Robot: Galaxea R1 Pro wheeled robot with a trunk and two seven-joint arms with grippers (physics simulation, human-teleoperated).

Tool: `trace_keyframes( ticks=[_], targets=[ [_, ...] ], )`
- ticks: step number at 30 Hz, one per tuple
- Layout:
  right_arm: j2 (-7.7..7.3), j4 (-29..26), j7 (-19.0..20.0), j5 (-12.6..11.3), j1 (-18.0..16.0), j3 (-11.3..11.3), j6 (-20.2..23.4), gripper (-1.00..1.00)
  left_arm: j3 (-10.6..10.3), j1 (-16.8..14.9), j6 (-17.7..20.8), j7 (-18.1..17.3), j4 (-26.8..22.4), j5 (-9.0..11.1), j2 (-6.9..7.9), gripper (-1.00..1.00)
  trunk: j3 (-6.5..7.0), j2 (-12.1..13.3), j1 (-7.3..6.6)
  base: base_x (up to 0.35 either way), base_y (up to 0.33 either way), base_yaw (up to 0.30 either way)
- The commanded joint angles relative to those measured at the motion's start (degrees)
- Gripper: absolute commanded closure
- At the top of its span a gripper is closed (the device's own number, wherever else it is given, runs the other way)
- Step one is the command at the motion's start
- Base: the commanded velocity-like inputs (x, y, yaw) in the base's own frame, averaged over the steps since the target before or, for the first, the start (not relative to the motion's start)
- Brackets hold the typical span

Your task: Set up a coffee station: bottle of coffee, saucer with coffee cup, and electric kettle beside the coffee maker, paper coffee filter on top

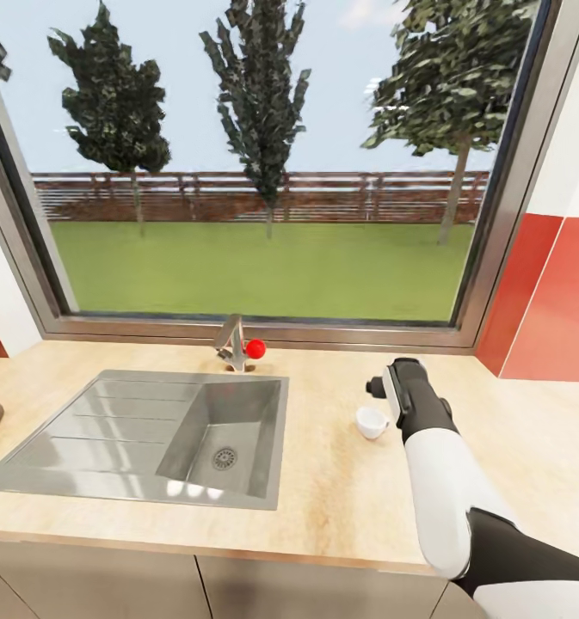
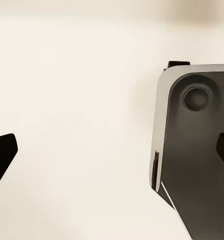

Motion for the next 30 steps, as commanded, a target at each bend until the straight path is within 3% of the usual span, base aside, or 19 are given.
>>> trace_keyframes(
  ticks=[1, 4, 30],
  targets=[
    [0.06, 0.4, -0.3, -0.2, -0.1, -0.4, 0.1, -1.0, -0.4, 0.0, -0.2, 0.1, 0.0, 0.5, 0.0, -1.0, -0.13, -0.1, 0.03, 0.001, 0.0, 0.0],
    [0.06, 2.6, -0.6, -0.2, -0.1, -1.9, 0.1, -1.0, -0.4, 0.0, -0.2, 0.1, 0.1, 0.5, 0.0, -1.0, -0.13, -0.1, 0.03, 0.002, 0.0, 0.0],
    [0.06, 5.4, -0.8, -0.1, 0.0, -3.3, 0.1, -1.0, -0.5, 0.3, -0.2, 0.1, 0.1, 0.5, 0.0, -1.0, -0.13, -0.1, 0.03, 0.046, 0.0, 0.0]
  ],
)
